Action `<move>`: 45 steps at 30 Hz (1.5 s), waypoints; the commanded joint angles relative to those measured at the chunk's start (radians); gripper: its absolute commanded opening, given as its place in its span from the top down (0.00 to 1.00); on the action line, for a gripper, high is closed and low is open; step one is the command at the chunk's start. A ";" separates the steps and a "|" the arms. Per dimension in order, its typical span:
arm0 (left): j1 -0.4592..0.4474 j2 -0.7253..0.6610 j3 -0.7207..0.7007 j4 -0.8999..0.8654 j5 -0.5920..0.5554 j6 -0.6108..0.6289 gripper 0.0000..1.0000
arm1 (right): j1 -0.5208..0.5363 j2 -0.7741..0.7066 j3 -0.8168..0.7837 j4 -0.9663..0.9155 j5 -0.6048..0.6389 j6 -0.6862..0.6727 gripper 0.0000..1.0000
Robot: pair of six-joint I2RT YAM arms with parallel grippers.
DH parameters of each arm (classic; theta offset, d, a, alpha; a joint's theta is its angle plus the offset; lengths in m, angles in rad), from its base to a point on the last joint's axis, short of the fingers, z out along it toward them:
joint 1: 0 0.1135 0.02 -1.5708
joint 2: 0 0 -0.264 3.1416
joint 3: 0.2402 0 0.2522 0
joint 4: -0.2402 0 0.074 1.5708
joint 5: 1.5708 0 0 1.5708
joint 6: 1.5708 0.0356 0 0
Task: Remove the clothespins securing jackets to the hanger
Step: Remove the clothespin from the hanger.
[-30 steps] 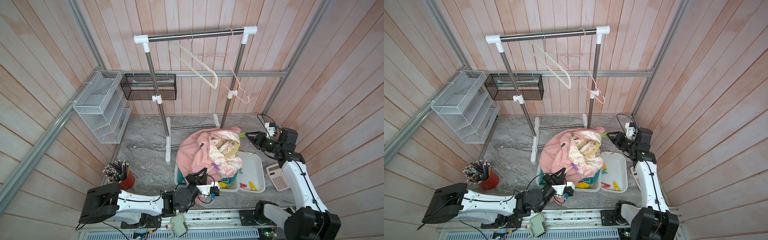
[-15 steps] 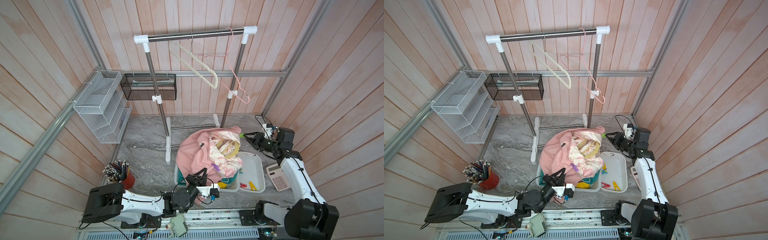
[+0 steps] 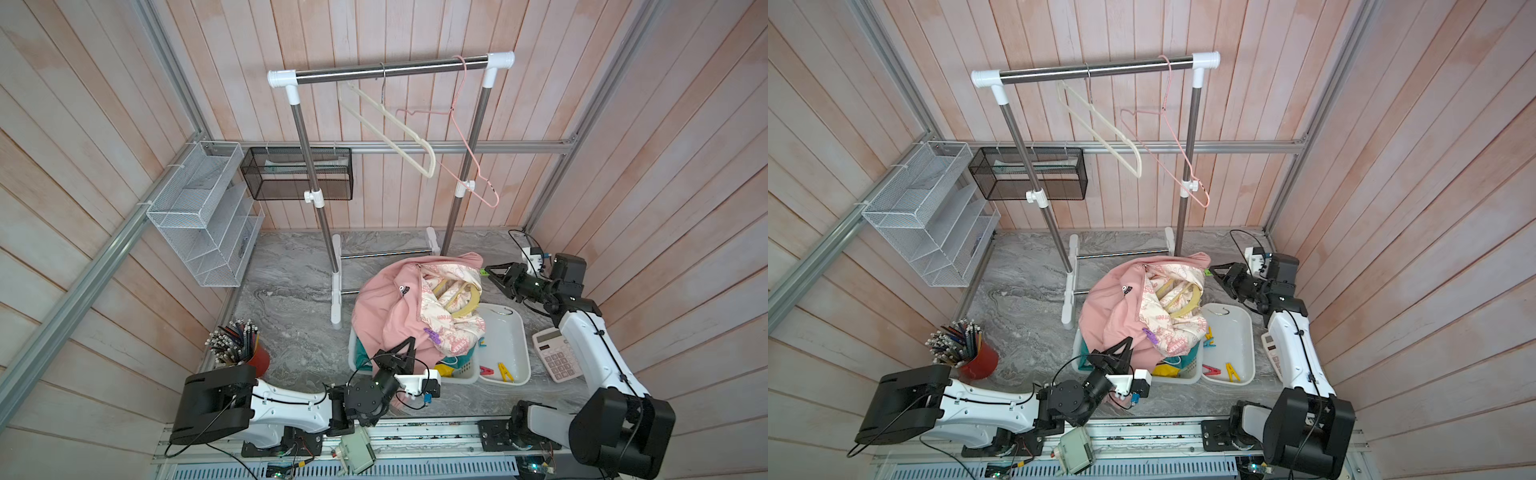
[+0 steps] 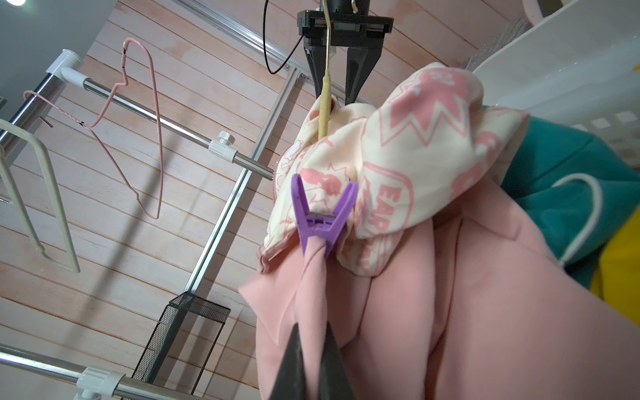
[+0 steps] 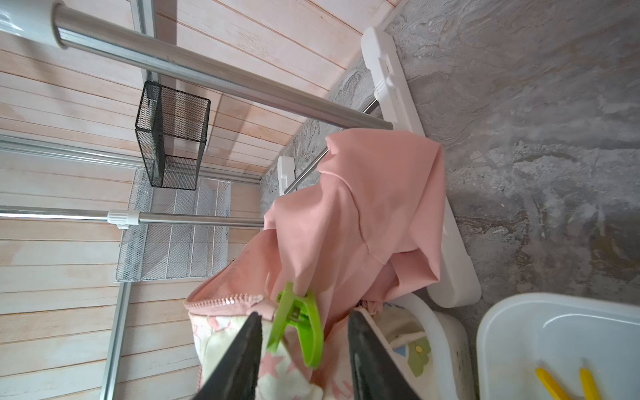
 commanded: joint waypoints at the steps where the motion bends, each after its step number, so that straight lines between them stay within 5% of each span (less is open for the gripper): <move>1: -0.005 0.011 -0.013 0.059 0.017 0.010 1.00 | -0.005 -0.007 0.025 0.042 -0.024 0.036 0.57; 45: -0.013 0.003 -0.033 0.130 0.054 0.057 1.00 | -0.014 0.010 0.055 0.015 -0.011 0.003 0.79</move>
